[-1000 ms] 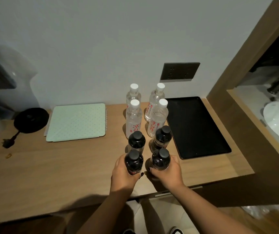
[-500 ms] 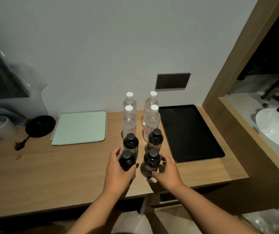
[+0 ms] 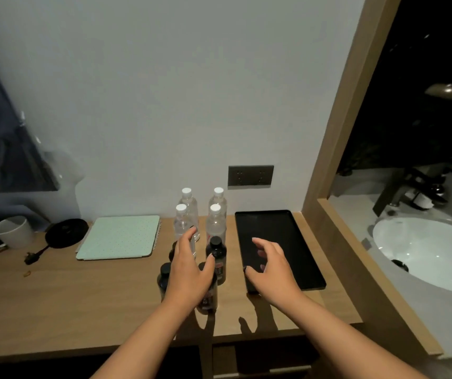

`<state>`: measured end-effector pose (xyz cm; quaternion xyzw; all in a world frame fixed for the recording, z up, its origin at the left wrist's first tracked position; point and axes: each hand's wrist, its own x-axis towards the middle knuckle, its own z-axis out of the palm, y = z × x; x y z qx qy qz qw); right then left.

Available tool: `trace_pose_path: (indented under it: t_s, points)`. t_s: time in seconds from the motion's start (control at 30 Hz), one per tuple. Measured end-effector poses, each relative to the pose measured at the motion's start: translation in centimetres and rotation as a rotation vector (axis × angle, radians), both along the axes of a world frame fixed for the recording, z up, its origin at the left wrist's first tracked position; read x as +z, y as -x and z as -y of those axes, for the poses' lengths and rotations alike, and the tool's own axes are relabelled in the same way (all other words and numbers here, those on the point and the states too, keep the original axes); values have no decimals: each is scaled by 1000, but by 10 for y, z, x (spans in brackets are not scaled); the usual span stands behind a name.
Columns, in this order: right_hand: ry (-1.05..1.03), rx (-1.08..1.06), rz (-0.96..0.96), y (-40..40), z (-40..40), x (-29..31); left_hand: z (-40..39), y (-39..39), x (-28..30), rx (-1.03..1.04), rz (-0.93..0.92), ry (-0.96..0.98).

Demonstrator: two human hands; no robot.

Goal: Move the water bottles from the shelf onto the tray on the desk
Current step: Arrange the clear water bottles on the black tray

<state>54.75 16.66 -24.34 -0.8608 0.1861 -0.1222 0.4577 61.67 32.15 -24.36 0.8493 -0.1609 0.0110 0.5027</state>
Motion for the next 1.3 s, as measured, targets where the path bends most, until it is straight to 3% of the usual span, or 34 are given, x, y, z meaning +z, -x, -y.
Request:
trace_pose_path:
  t_s: [0.4, 0.7, 1.3]
  points:
    - [66, 83, 142, 30, 37, 46, 31, 14, 30, -27, 41, -5]
    - [82, 79, 101, 15, 56, 39, 39, -16, 29, -56, 65, -118]
    - [70, 28, -55, -182, 52, 35, 29, -228, 5, -147, 100, -239]
